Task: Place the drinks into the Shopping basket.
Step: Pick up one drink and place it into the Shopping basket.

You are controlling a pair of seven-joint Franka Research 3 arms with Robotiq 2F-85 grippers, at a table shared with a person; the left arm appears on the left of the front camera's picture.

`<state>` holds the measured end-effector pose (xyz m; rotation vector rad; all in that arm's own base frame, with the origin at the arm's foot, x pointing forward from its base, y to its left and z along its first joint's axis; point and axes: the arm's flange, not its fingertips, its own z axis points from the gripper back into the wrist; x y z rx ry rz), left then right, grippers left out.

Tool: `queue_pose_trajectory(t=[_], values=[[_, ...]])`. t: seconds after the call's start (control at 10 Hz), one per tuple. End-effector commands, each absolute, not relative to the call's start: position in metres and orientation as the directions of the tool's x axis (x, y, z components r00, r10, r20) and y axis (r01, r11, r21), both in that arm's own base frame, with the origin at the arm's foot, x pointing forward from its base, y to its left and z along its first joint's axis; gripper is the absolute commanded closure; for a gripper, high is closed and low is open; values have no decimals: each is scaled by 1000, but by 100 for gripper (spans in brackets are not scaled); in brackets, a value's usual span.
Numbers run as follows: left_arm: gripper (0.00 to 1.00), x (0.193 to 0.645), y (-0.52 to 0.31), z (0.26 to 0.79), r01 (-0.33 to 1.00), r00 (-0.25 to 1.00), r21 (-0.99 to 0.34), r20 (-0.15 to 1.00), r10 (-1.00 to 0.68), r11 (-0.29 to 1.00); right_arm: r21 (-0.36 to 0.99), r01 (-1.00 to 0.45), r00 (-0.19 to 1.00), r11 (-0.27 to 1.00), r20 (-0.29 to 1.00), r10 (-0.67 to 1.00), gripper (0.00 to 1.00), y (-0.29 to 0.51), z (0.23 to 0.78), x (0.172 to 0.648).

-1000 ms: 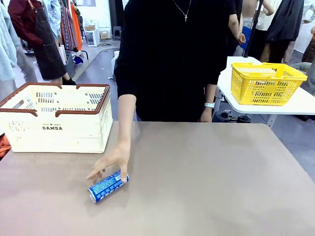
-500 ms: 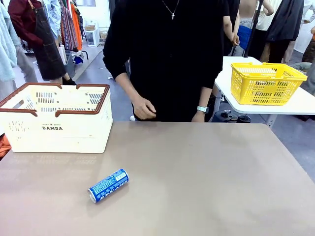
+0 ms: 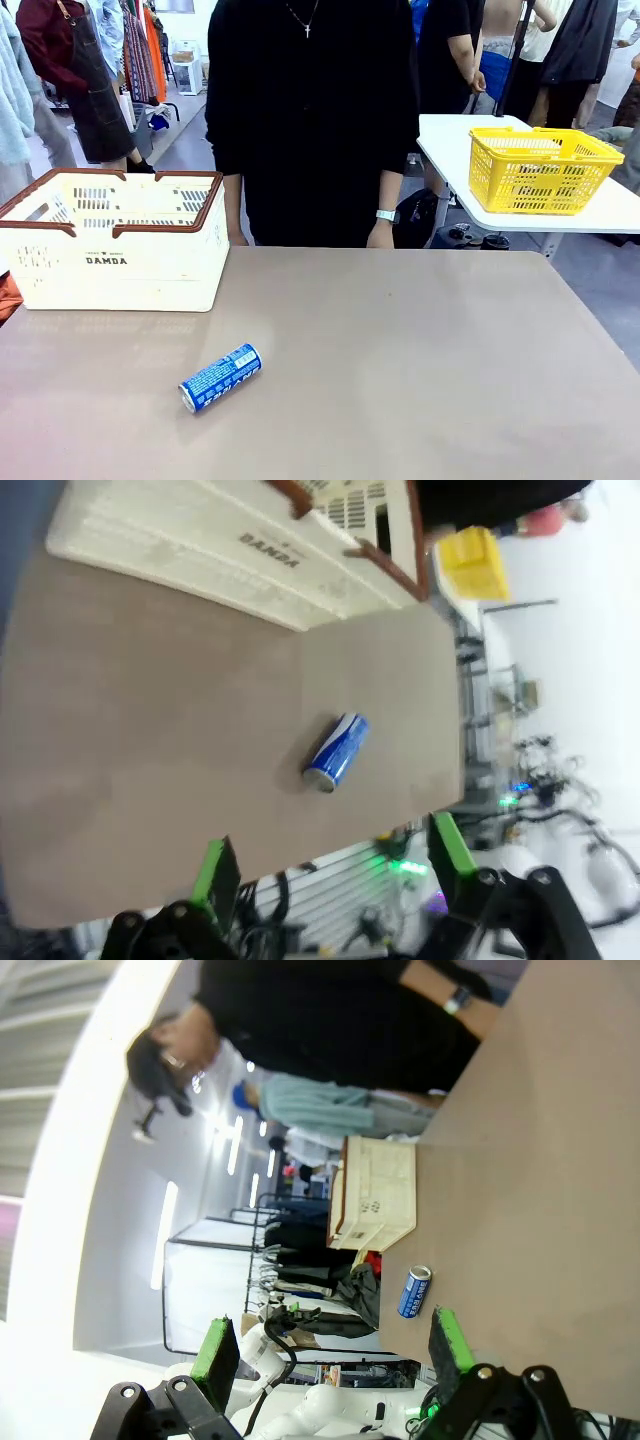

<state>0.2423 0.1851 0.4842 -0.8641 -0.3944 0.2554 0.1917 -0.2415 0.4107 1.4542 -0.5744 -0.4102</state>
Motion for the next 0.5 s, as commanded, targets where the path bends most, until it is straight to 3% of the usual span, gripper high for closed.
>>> queue_pose_trajectory(t=[0.0, 0.4], values=[[0, 247, 76, 497, 26, 941, -622, 280, 192, 783, 990, -116, 789, 84, 143, -597, 0, -243, 415, 195], [0, 274, -78, 476, -111, 979, -352, 121, 163, 929, 990, -116, 789, 84, 143, -597, 0, -243, 415, 195]])
